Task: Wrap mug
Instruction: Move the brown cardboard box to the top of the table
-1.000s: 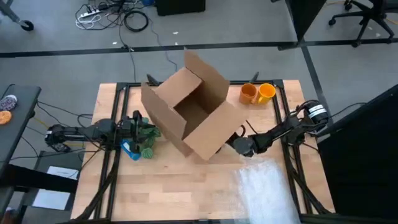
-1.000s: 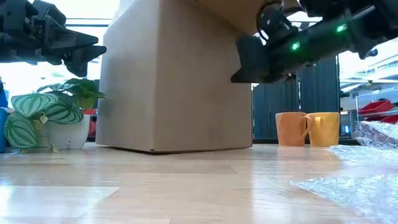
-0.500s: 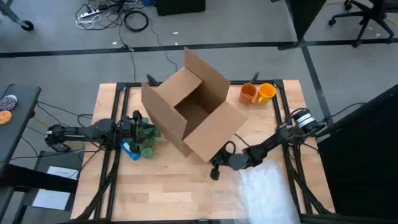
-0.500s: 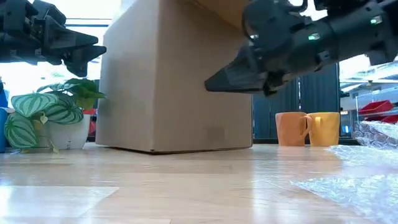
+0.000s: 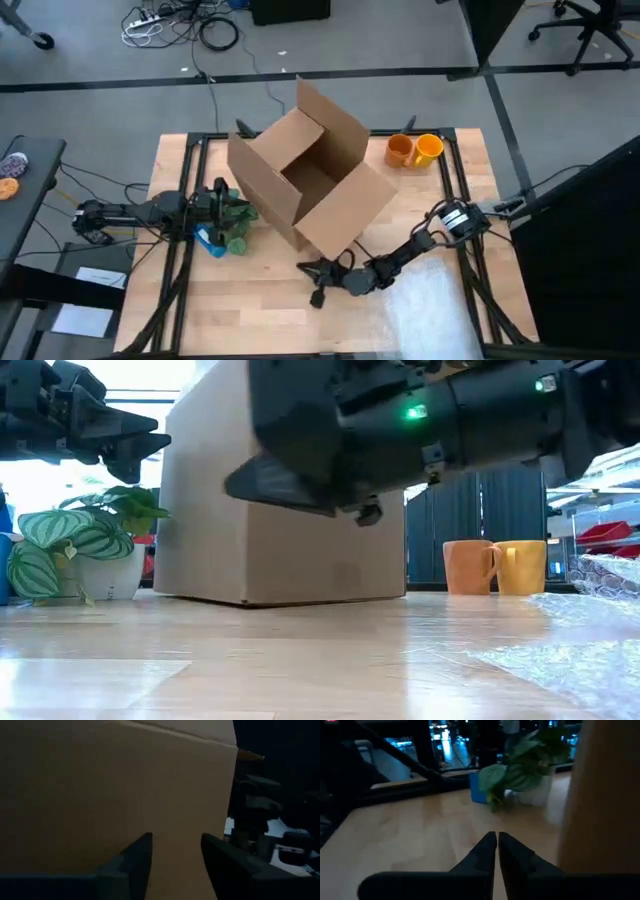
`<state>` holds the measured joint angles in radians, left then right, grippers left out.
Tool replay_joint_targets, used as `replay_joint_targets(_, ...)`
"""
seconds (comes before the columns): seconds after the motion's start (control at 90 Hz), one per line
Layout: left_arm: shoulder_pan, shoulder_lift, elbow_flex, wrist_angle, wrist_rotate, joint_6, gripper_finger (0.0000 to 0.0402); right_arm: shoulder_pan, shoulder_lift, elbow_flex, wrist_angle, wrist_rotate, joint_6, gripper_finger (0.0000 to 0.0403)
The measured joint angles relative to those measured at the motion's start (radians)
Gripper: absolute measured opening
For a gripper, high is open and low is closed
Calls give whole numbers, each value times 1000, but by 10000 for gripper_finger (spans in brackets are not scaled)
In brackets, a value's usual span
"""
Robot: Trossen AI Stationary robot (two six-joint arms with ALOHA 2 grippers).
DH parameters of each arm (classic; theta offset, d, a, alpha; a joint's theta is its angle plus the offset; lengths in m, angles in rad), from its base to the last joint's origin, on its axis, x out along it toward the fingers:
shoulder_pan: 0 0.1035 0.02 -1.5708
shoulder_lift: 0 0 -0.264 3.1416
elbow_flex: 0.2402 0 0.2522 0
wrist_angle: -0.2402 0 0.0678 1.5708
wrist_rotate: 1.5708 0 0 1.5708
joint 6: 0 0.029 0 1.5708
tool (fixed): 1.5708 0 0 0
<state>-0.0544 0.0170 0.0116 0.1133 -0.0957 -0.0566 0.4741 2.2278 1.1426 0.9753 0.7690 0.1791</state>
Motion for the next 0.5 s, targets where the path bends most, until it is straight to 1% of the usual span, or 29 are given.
replay_joint_targets(0.2, 0, 0, 0, 0, 0, 0, 156, -39, 12, 13, -8, -91, 6, 0)
replay_joint_targets(0.4, 0, 0, 0, 0, 0, 0, 156, -61, 12, 13, -12, -96, 2, 0)
replay_joint_targets(0.5, 0, 0, 0, 0, 0, 0, 156, -75, 12, 13, -34, -76, -2, 0)
